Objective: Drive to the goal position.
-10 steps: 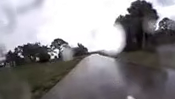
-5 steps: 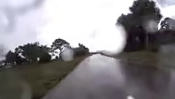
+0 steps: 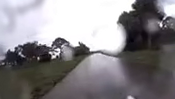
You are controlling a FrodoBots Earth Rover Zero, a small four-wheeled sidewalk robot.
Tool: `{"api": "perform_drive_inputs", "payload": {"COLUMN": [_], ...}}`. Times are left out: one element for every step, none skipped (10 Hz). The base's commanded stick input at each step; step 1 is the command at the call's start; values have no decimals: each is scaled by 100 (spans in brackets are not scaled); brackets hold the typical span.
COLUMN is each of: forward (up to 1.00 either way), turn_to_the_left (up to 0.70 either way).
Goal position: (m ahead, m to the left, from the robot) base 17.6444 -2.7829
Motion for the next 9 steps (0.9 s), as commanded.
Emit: {"api": "perform_drive_inputs", "payload": {"forward": [85,85,85,85,85,85,85,85,85], "turn_to_the_left": [0,0,0,0,0,0,-10,-26,-29]}}
